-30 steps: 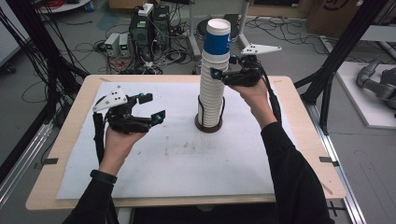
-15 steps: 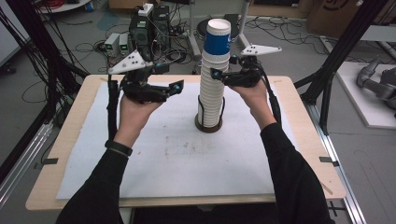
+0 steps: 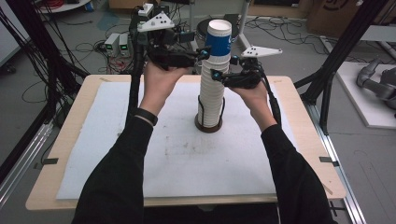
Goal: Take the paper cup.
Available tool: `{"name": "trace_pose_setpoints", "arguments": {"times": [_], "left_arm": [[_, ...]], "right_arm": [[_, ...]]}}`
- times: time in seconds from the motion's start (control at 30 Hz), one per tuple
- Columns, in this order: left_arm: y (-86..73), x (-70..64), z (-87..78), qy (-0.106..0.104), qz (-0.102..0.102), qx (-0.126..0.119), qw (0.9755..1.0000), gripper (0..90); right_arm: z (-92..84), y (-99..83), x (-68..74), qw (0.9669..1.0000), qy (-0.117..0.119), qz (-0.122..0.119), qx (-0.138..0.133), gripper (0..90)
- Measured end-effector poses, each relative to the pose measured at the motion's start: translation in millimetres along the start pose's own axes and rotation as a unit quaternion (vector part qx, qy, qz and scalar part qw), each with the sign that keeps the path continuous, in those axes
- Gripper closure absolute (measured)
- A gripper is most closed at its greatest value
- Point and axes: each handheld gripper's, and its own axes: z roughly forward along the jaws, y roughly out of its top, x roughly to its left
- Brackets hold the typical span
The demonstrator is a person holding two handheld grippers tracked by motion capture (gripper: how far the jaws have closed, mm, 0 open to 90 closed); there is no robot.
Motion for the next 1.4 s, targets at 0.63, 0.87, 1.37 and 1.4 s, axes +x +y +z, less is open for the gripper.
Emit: {"name": "trace_pose_setpoints", "arguments": {"times": [0.63, 0.87, 1.37, 1.4], "left_arm": [[21.5, 17.3, 45.0, -0.010, -0.040, -0.002, 0.9991, 19.1], [20.3, 22.2, 54.0, -0.017, -0.054, 0.003, 0.9984, 18.9], [19.1, 24.6, 56.1, -0.040, -0.051, 0.001, 0.9979, 30.5], [19.3, 24.5, 55.9, -0.040, -0.050, 0.001, 0.9980, 30.6]], "right_arm": [[-0.6, -0.7, 2.2, 1.0000, -0.004, -0.001, -0.002, 13.9], [-0.8, -1.0, 2.5, 1.0000, -0.005, -0.003, -0.002, 13.9], [-0.8, -1.0, 3.1, 1.0000, -0.008, -0.001, -0.002, 13.9], [-0.8, -1.0, 3.1, 1.0000, -0.008, 0.000, -0.002, 13.9]]}}
